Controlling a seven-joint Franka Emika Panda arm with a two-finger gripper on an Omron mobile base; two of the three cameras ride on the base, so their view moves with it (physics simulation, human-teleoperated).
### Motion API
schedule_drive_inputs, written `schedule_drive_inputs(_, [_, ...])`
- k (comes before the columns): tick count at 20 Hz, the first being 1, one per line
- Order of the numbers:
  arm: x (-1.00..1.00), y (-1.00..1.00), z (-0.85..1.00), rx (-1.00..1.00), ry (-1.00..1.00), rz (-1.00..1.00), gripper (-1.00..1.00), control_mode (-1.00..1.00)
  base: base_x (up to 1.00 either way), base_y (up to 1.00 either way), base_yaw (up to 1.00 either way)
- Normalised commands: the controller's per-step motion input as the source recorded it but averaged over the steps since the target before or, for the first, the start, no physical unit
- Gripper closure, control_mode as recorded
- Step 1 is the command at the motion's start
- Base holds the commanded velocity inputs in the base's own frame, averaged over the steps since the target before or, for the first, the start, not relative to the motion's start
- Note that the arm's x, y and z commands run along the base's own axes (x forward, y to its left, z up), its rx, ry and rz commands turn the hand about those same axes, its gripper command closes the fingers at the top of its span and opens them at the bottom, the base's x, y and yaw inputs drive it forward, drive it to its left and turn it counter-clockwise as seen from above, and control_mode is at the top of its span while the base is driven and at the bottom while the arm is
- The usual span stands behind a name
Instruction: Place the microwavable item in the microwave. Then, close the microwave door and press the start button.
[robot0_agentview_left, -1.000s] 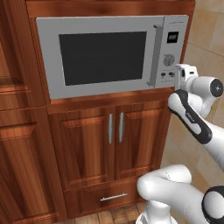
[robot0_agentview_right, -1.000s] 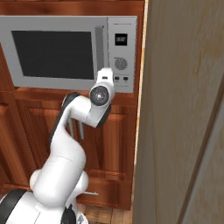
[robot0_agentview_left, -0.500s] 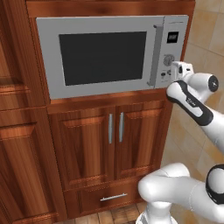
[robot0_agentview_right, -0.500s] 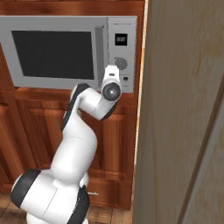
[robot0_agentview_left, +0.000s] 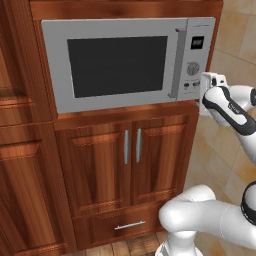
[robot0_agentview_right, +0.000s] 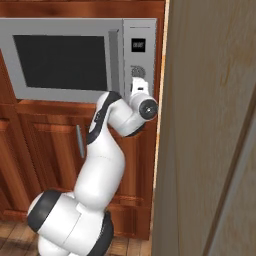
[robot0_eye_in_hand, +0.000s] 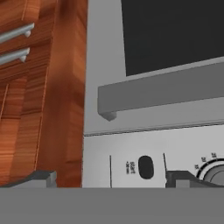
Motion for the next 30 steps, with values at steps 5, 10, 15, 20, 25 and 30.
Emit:
schedule_drive_inputs(5, [0.06,0.08,-0.01,0.00,0.00,0.06,-1.00,-1.00,0.00,0.00,0.00])
schedule_drive_inputs(10, [0.08,0.17,-0.02,0.00,0.00,0.03,-1.00,-1.00,0.00,0.00,0.00])
schedule_drive_inputs(15, [0.09,0.01,-0.16,0.00,0.00,0.00,-1.00,-1.00,0.00,0.00,0.00])
schedule_drive_inputs(20, [0.28,0.00,-0.12,0.00,0.02,0.00,-1.00,-1.00,0.00,0.00,0.00])
schedule_drive_inputs(25, [0.37,0.00,-0.01,0.00,0.00,0.00,-1.00,-1.00,0.00,0.00,0.00])
schedule_drive_inputs(30, [0.33,0.00,-0.03,0.00,0.00,-0.02,-1.00,-1.00,0.00,0.00,0.00])
